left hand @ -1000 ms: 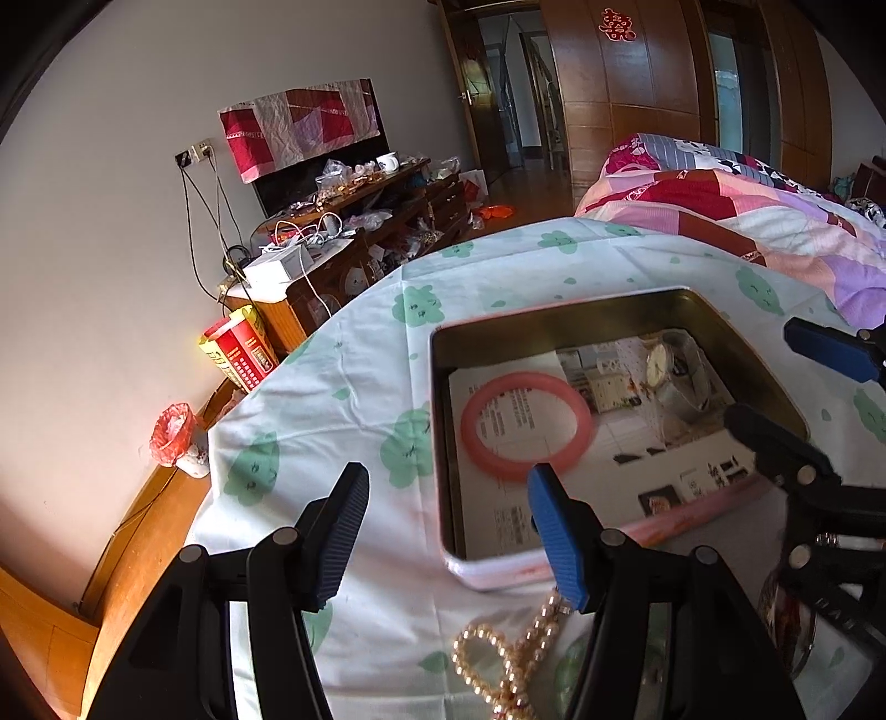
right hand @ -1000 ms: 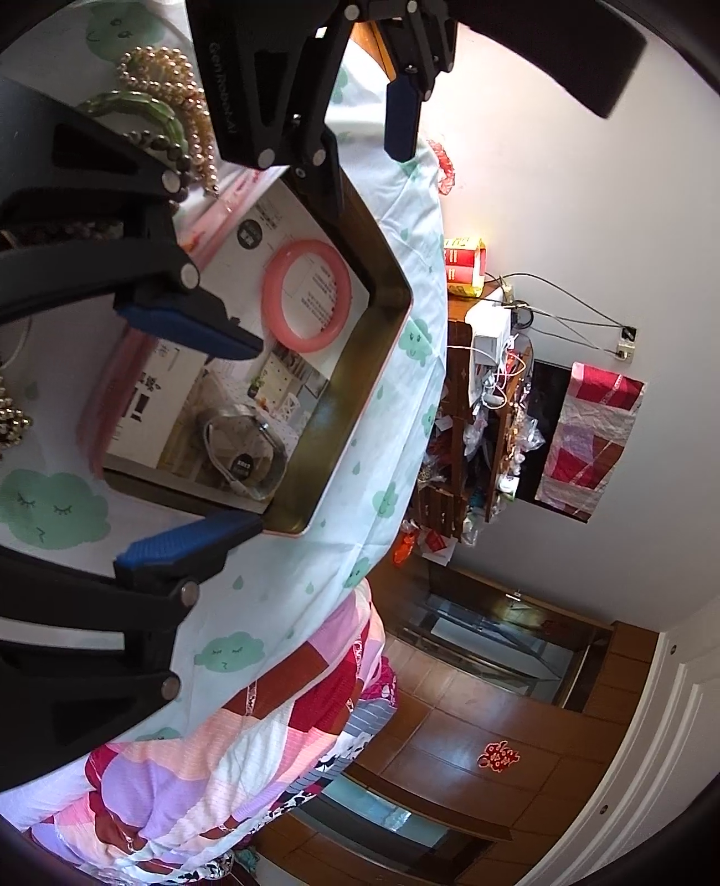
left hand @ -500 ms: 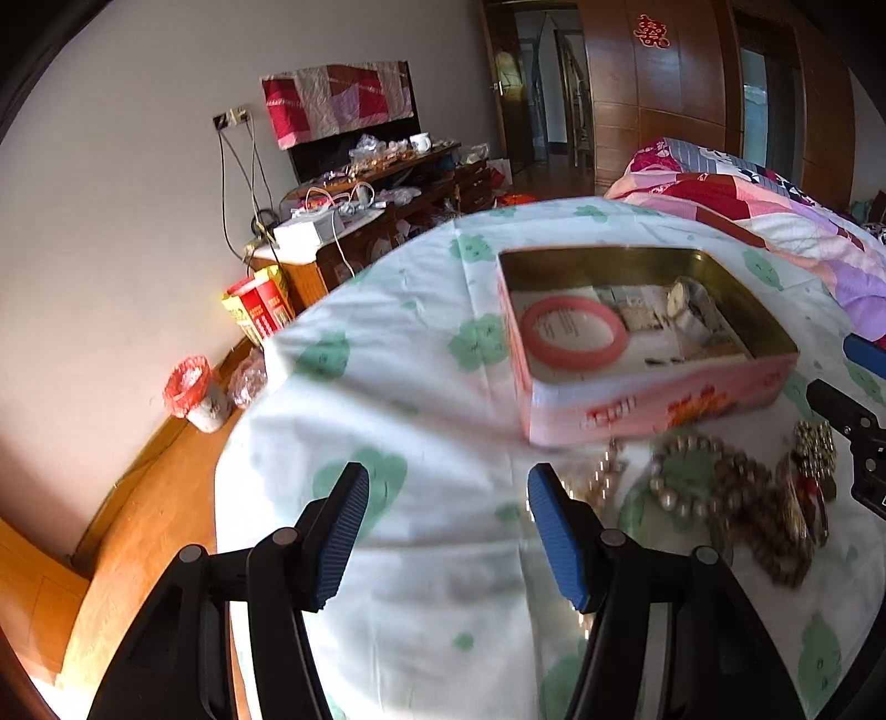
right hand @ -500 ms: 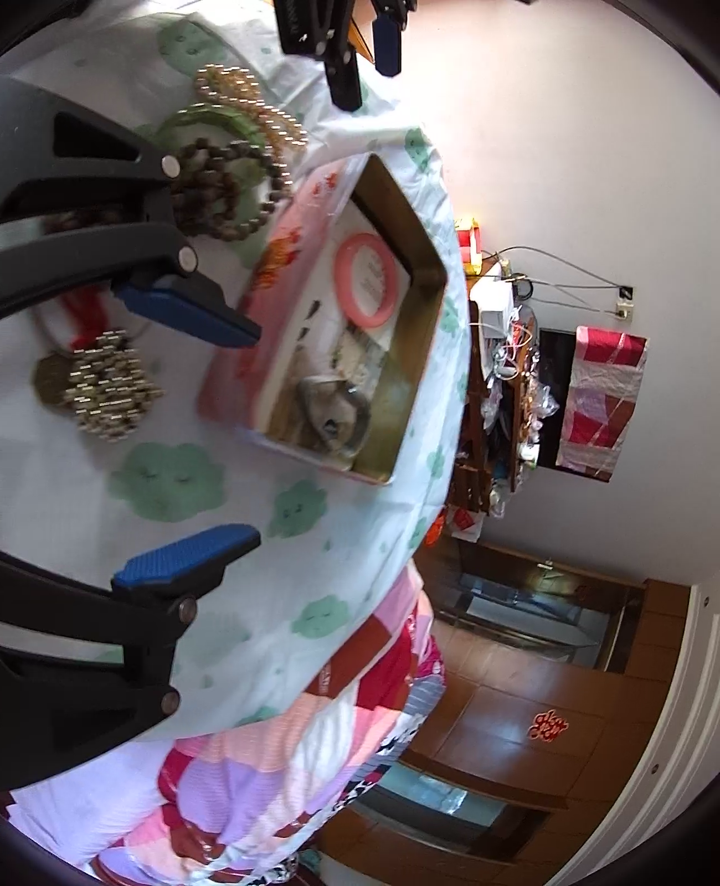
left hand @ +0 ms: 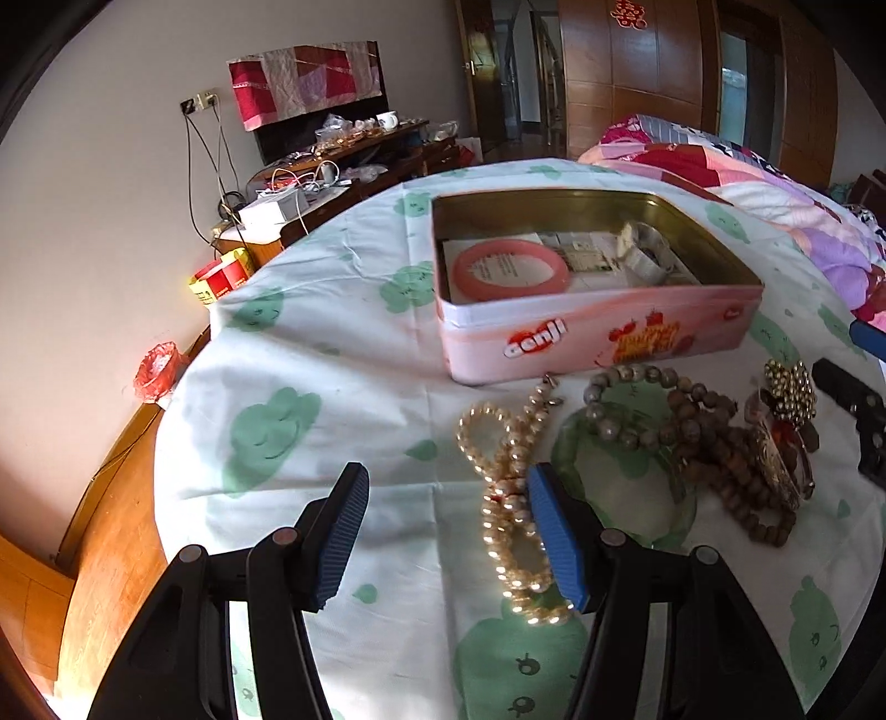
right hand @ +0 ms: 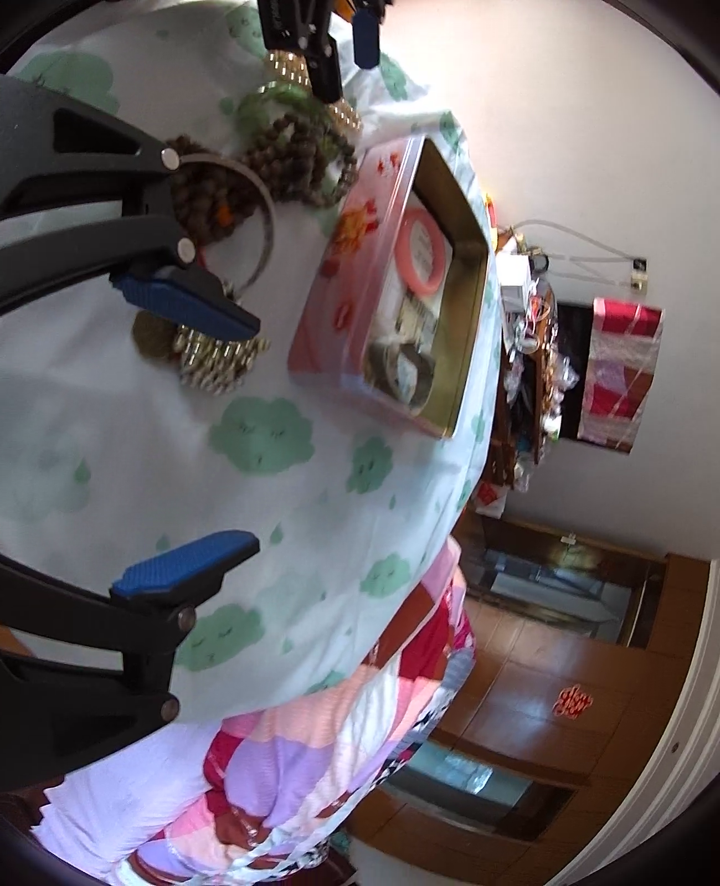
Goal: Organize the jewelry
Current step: 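Grasp the pearl necklace with the left gripper while the right gripper grasps the gold bead strand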
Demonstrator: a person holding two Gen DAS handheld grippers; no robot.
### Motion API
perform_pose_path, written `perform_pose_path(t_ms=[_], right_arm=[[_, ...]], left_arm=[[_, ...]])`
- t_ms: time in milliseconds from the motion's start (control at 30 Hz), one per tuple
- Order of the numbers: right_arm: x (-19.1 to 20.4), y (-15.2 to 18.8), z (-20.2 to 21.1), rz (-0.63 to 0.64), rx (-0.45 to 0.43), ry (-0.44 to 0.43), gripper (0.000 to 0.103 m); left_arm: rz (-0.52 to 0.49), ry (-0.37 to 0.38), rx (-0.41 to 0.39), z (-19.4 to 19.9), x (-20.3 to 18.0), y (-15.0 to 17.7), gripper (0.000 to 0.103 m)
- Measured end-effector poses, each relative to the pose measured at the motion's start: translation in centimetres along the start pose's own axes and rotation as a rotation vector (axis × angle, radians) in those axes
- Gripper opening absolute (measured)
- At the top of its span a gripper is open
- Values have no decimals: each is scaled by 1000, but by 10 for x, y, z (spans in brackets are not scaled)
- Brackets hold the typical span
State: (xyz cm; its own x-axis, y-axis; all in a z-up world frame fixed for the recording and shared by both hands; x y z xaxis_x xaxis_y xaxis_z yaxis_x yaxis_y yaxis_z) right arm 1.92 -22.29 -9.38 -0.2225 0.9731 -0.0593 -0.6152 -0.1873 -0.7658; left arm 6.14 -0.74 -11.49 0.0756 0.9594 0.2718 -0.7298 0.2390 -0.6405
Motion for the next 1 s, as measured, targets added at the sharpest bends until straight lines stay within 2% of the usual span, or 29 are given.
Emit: perform_pose_path(t_ms=[100,133,167,233,267,433,500,567,600,633,700,767,1000], right_arm=[[-9,2,0,-38,7,-2,73],[-10,2,0,-51,4,-16,73],[-10,3,1,-54,2,-22,73],[-7,2,0,-46,-2,-40,73],[-4,2,-1,-40,0,-48,73],[3,2,-13,-27,29,-88,70],[2,3,-17,-39,48,-120,47],[0,5,-20,-61,64,-181,36],[1,5,-19,-67,64,-202,24],[2,6,-17,-67,66,-227,19],[5,7,-14,-61,60,-245,15],[6,7,-9,-64,44,-260,13],[11,-6,13,-50,-38,-263,12]], left_arm=[[0,14,-6,-1,-2,3,60],[-2,17,-9,-1,-2,3,55],[-7,24,-14,0,-3,3,41],[-18,47,-8,0,-6,4,22],[-23,55,-11,1,-8,4,19],[-31,61,-26,5,-10,4,12],[-24,60,-29,6,-8,4,12],[-11,70,-26,6,-6,3,12],[-4,74,-26,6,-4,3,12],[3,76,-30,8,-2,2,12],[9,71,-42,11,1,0,12],[19,67,-53,15,5,-2,5],[37,77,-63,21,14,-7,5]])
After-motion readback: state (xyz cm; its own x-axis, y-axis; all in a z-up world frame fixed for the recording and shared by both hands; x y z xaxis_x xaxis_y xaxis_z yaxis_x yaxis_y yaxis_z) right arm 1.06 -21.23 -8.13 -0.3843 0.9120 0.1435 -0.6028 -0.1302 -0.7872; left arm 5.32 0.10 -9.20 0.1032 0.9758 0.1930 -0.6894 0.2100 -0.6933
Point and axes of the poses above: each gripper's, at about its wrist camera, not at the fingertips, and z roughly against the way its jaws point, x to its left, y to its underside, the point moved 1 cm from there along -z, roughly the way its jaws point, and after that the axes turned 12 degrees about -y, right-handed, at the moved point
